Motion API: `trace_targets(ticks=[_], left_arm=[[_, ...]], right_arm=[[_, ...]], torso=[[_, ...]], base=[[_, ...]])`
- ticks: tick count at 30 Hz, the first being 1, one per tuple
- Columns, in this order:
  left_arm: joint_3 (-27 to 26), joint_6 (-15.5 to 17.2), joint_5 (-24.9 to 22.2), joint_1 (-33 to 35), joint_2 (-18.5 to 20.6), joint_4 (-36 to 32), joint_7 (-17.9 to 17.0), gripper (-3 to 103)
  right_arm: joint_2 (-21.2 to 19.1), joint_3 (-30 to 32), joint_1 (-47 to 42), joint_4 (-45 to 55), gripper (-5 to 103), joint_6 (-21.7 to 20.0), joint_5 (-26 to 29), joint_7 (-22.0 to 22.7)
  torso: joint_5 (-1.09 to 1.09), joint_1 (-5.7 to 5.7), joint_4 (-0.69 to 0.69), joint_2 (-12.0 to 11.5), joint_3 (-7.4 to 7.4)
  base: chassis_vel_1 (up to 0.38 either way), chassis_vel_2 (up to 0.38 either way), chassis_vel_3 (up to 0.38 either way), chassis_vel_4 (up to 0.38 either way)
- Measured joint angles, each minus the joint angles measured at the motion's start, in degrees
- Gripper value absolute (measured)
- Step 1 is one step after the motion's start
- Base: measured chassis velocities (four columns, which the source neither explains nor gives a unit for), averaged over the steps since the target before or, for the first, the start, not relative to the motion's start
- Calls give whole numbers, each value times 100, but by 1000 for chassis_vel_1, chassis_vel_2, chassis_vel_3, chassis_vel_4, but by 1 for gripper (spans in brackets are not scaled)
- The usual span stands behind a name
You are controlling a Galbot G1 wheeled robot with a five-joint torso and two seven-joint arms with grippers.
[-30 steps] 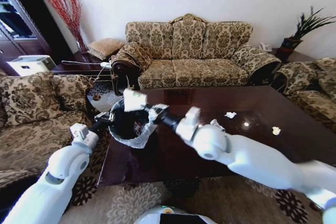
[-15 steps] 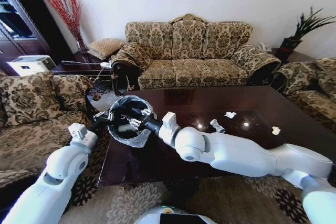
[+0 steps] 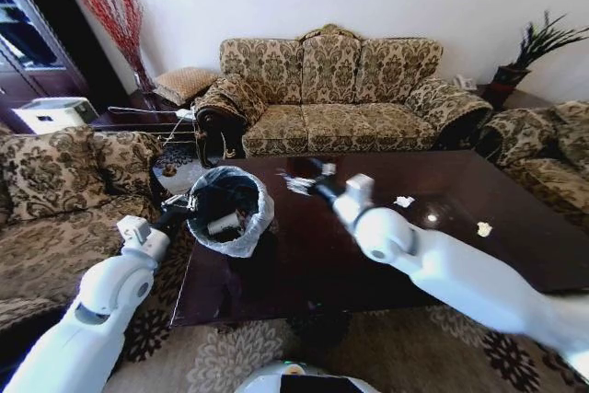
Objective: Move to the front of the table and place the trash on the table into the trash bin.
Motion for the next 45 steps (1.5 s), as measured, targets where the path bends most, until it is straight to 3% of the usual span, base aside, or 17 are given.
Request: trace_targets(ticks=[1, 4, 7, 14, 19, 35, 42, 45], left_arm=[[0, 0, 0, 0, 0, 0, 0, 1], [16, -75, -27, 4, -10, -1, -16, 1], [19, -98, -53, 20, -9, -13, -40, 1], [-15, -99, -71, 124, -53, -128, -68, 1], [-25, -49, -71, 151, -81, -238, -107, 1], [-34, -11, -66, 231, -170, -389, -188, 1], [-23, -46, -38, 272, -212, -442, -173, 1], [-26, -80, -3, 285, -208, -456, -179, 1]], right_arm=[[0, 0, 0, 0, 99, 0, 0, 0], [78, 890, -1035, 54, 100, -174, -176, 104], [141, 1368, -1585, 64, 100, -426, -304, 171], [321, 1993, -2413, 57, 100, -656, -674, 64], [519, 2011, -2477, 30, 100, -729, -729, 42], [617, 1826, -2305, -376, 100, -786, -731, -3], [641, 1579, -2058, -678, 100, -363, -759, -198], [684, 1396, -1935, -902, 100, -258, -776, -232]], torso=[[0, 0, 0, 0, 0], [1, 0, 1, 0, 0], [1, 0, 0, 0, 0], [-1, 0, 1, 0, 0], [-1, -1, 2, 0, 0], [0, 1, -1, 0, 1], [-1, 0, -2, 0, 1], [5, 0, 4, 0, 1]], base=[[0, 0, 0, 0], [0, 0, 0, 0], [0, 0, 0, 0], [0, 0, 0, 0], [-17, -27, 27, 22], [-199, -207, 215, 204], [-181, -218, 288, 266], [-46, -45, 114, 111]])
